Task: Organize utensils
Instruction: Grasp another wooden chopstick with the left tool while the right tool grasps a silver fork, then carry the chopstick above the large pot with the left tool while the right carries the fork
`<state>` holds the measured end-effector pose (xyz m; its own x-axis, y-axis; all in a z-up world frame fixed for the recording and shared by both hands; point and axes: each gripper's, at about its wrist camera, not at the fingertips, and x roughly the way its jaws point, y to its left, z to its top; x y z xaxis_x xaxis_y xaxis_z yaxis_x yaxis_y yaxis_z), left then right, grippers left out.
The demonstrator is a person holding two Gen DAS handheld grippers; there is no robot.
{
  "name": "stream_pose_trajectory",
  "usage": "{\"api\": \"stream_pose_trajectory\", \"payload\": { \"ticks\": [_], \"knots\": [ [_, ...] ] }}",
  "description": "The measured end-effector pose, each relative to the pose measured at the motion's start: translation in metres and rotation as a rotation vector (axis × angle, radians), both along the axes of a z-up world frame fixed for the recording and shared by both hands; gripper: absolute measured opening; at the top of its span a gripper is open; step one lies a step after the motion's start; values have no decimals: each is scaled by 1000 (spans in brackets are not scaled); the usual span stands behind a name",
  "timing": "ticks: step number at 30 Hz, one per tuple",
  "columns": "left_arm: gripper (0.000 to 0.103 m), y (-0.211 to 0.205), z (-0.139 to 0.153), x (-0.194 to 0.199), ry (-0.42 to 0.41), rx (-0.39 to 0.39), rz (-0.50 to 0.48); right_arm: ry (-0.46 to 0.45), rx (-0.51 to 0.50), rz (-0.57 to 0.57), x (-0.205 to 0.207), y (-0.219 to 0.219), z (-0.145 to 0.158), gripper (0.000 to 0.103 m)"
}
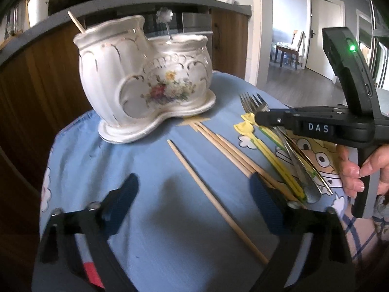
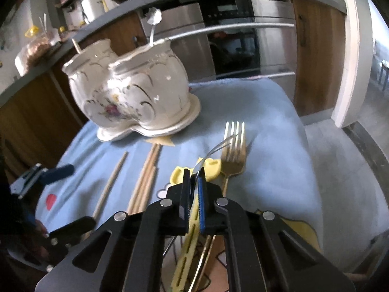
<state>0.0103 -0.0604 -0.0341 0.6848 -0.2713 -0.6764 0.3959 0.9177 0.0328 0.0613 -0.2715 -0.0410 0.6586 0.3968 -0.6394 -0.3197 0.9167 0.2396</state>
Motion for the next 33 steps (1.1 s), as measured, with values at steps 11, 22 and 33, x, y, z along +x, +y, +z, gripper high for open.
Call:
{"api": "stream_pose_trajectory", "payload": {
  "ticks": [11,22,33],
  "knots": [
    [43,-9,-13,-10,102,23,0,-161,141,20,-28,-21,27,3],
    [7,11,-14,17,122,16,34,-303,212,59,-56,-32,50,3],
    [5,30,14,-4,-6,-22,-6,-423,166,20,-74,-28,72,3]
  ]
}}
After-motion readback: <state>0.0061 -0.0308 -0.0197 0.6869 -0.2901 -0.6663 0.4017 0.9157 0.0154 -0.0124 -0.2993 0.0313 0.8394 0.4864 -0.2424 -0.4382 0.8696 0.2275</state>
